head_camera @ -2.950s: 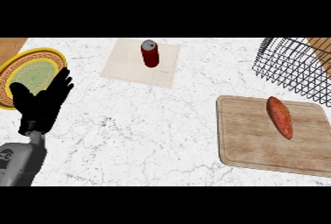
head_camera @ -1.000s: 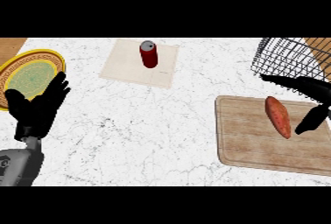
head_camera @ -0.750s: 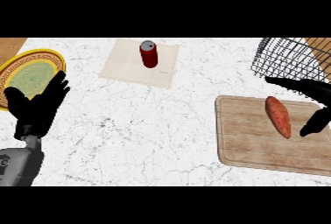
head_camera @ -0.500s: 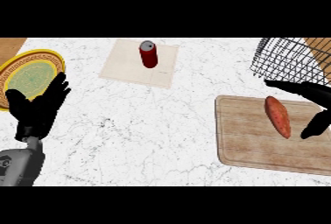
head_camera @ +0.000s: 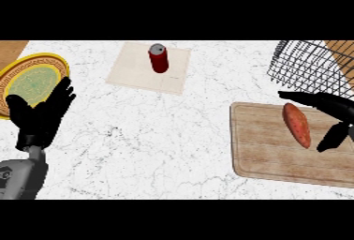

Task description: Pick the sweet potato from the cutting board and place it in the basket

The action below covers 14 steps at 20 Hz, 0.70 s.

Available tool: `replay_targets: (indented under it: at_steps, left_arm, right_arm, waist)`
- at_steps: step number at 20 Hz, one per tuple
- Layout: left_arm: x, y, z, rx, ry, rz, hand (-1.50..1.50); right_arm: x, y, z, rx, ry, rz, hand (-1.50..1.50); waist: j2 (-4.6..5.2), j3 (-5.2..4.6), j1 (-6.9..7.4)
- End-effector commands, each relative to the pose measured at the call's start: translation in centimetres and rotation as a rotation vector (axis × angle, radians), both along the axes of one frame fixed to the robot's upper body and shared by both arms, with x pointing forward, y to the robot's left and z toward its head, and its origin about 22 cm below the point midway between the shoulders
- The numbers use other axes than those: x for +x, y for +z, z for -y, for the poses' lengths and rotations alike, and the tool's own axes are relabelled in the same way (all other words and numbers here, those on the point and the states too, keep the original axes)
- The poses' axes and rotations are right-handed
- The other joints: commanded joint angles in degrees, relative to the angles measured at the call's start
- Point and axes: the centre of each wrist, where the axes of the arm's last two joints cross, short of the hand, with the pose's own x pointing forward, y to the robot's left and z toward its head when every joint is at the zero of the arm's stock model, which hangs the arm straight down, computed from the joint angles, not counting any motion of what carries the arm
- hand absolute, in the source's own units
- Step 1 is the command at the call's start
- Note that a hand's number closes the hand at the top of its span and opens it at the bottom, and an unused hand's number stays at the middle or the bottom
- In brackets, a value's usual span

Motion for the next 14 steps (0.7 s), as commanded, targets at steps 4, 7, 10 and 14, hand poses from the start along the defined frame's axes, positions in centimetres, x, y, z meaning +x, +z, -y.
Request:
replay_targets:
  at_steps: [4, 7, 10, 14]
  left_arm:
    - [-0.1, 0.3, 0.1, 0.004, -0.011, 0.006, 0.00]
    - [0.0, -0.8, 0.4, 0.010, 0.006, 0.001, 0.00]
    - [-0.2, -0.4, 1.2, 0.007, -0.006, -0.005, 0.00]
    - [0.7, -0.4, 0.9, 0.023, 0.013, 0.007, 0.00]
  right_arm:
    - [0.4, -0.1, 0.1, 0.027, 0.076, -0.037, -1.50]
    - [-0.4, -1.9, -2.0, -0.063, 0.195, 0.015, 1.50]
    - [0.6, -1.0, -1.6, -0.054, 0.173, 0.025, 1.50]
    - [-0.4, -3.5, -2.6, -0.041, 0.165, 0.039, 1.50]
  waist:
    - [-0.03, -0.01, -0.09]
    - [-0.11, -0.03, -0.54]
    - [-0.07, 0.00, -0.12]
    - [-0.03, -0.01, -0.36]
